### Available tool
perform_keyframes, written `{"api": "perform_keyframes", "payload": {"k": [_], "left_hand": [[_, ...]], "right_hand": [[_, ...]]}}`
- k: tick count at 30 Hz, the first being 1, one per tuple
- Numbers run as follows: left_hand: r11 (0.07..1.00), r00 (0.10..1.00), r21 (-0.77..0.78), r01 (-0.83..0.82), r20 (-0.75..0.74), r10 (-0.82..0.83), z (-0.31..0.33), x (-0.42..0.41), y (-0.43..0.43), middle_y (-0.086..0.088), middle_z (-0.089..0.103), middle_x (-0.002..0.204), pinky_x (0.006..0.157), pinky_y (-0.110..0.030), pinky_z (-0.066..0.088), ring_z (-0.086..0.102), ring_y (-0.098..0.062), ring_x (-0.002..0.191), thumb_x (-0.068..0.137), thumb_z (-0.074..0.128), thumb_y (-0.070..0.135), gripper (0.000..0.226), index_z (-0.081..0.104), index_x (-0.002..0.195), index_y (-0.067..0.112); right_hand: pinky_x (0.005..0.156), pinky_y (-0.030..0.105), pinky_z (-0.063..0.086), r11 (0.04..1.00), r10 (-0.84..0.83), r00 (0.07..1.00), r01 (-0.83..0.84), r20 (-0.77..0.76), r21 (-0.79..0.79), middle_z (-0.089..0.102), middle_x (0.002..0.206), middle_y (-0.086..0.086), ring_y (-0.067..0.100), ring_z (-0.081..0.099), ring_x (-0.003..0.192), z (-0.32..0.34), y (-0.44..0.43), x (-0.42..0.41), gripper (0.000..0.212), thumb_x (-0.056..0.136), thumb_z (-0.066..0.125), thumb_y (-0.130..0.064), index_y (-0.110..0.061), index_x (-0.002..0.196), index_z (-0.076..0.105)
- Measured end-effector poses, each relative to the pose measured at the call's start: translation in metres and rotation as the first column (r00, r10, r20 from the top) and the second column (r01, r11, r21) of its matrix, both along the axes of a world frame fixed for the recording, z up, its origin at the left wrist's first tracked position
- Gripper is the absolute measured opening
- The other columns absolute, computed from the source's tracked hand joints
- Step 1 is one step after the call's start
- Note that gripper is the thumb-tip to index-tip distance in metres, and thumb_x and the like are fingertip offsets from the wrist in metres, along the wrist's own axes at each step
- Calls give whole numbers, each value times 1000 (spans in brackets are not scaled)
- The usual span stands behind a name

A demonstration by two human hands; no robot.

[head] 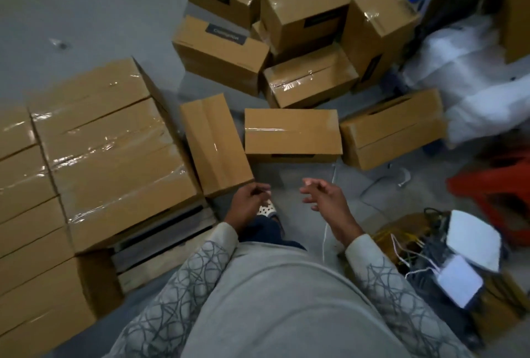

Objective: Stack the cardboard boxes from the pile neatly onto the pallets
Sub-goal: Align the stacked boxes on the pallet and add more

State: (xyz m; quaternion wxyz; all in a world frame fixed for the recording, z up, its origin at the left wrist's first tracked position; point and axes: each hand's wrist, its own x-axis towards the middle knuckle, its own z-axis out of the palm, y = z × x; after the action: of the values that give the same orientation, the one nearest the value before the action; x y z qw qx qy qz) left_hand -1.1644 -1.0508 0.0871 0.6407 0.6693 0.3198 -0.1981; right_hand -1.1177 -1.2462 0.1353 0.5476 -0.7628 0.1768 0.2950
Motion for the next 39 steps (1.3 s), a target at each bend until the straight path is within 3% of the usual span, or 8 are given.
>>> {"api": "perform_keyframes", "payload": {"k": [6, 11, 13, 17, 23, 27, 32, 39], "left_hand": [[984, 986, -83, -160, 32, 164, 6, 105, 15, -10, 71, 112, 63, -15, 52, 68, -16, 90, 99, 65, 13, 23, 68, 121, 9], [916, 943, -230, -330, -36, 331, -1, 174, 5, -17, 73, 114, 82, -35, 57, 69, -25, 90, 96, 68, 7, 15, 71, 110, 11], [873, 911, -260, -412, -91, 403, -14, 199, 0, -15, 75, 108, 75, -32, 55, 68, -22, 82, 95, 68, 7, 14, 71, 108, 12], [725, 774, -275, -632, -266, 574, -80, 245, -4, -6, 77, 97, 64, -25, 54, 68, -15, 76, 96, 68, 10, 20, 68, 116, 12], [446, 482, -197, -873, -490, 726, -281, 313, -23, -4, 72, 110, 78, -35, 53, 67, -18, 92, 104, 56, 19, 17, 65, 119, 18], [341, 337, -123, -932, -639, 692, -419, 356, -50, -1, 61, 114, 96, -47, 52, 58, -19, 107, 98, 66, 28, 25, 61, 121, 21], [260, 305, -189, -947, -780, 546, -512, 381, -80, -2, 56, 107, 101, -52, 43, 55, -26, 109, 94, 67, 37, 29, 55, 116, 24], [168, 256, -193, -967, -741, 621, -478, 376, -95, 1, 55, 89, 87, -39, 47, 50, -17, 80, 89, 69, 16, 12, 60, 94, 22]], "right_hand": [[69, 17, 48, 992, 128, 991, -128, 50, -5, 73, 110, 3, 17, 69, 97, 25, 20, 123, 11, 104, 59, -30, -25, 108, 67], [65, 13, 50, 978, 207, 978, -207, 22, -34, 73, 109, 6, 15, 68, 92, 9, 33, 204, 8, 103, 60, -24, -23, 107, 67], [67, 17, 49, 971, 228, 974, -229, -17, -73, 76, 104, 1, 8, 70, 86, -14, 37, 234, 8, 103, 61, -27, -25, 107, 68], [67, 12, 48, 929, 323, 942, -333, -88, -161, 74, 100, -7, 0, 68, 84, -98, 50, 299, 8, 102, 63, -27, -28, 106, 69], [73, 7, 41, 697, 651, 755, -636, -81, -331, 66, 108, -9, 7, 61, 101, -319, 76, 404, 24, 103, 60, -30, -23, 125, 66], [101, 41, 47, 491, 812, 583, -700, -19, -519, 61, 128, 2, 25, 57, 121, -479, 85, 477, 40, 98, 62, -38, -22, 134, 59], [116, 61, 21, 223, 822, 516, -680, -240, -699, 29, 162, 11, 32, 24, 151, -594, 86, 543, 92, 86, 70, -63, -20, 157, 32], [115, 68, 16, 261, 825, 525, -684, -211, -682, 32, 160, 4, 31, 26, 150, -575, 65, 550, 99, 75, 74, -74, -24, 152, 35]]}}
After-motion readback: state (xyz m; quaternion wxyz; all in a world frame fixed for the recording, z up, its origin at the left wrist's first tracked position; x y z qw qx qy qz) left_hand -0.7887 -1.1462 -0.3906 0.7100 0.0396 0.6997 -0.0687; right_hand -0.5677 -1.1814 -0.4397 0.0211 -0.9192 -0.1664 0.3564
